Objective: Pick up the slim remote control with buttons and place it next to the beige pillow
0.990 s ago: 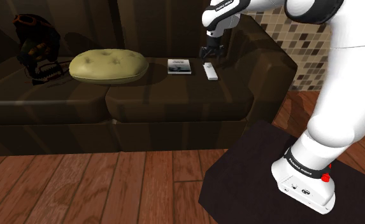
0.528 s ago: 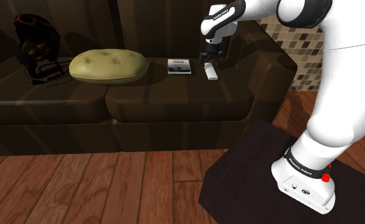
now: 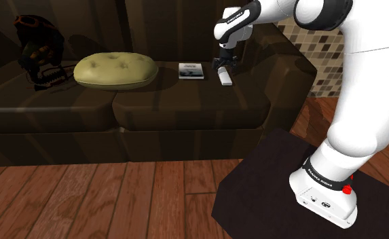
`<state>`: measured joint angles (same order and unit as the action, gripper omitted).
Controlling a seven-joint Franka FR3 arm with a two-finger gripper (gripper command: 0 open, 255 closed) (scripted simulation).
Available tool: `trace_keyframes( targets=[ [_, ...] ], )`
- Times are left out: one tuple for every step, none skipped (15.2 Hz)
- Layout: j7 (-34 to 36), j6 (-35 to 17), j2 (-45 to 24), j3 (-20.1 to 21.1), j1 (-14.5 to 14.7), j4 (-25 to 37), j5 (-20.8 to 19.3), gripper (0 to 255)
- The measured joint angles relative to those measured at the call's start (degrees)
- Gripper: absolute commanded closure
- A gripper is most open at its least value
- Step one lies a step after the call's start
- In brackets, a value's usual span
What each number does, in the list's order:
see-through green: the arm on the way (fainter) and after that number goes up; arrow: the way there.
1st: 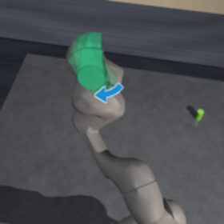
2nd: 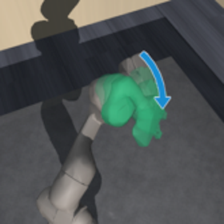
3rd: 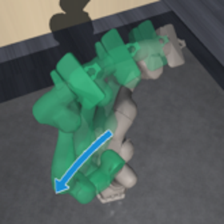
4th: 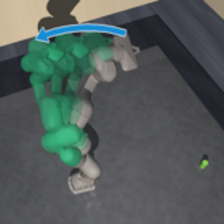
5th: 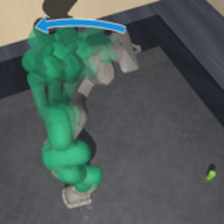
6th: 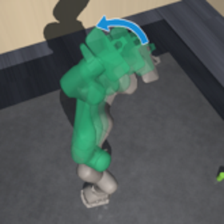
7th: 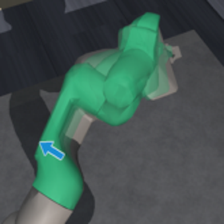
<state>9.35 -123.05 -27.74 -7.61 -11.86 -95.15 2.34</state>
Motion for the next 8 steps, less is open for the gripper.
trace_keyframes(
  targets=[
    [0.00, 0.00, 0.00, 0.00, 0.00, 0.00, 0.00, 255],
    [0.00, 0.00, 0.03, 0.00, 0.00, 0.02, 0.00, 255],
    [0.00, 0.00, 0.02, 0.00, 0.00, 0.01, 0.00, 255],
    [0.00, -0.01, 0.02, 0.00, 0.00, 0.00, 0.00, 255],
    [0.00, -0.01, 0.02, 0.00, 0.00, 0.00, 0.00, 255],
    [0.00, -0.01, 0.02, 0.00, 0.00, -0.01, 0.00, 255],
    [0.00, -0.02, 0.02, 0.00, 0.00, -0.01, 0.00, 255],
    [0.00, -0.02, 0.02, 0.00, 0.00, -0.01, 0.00, 255]
  ],
)
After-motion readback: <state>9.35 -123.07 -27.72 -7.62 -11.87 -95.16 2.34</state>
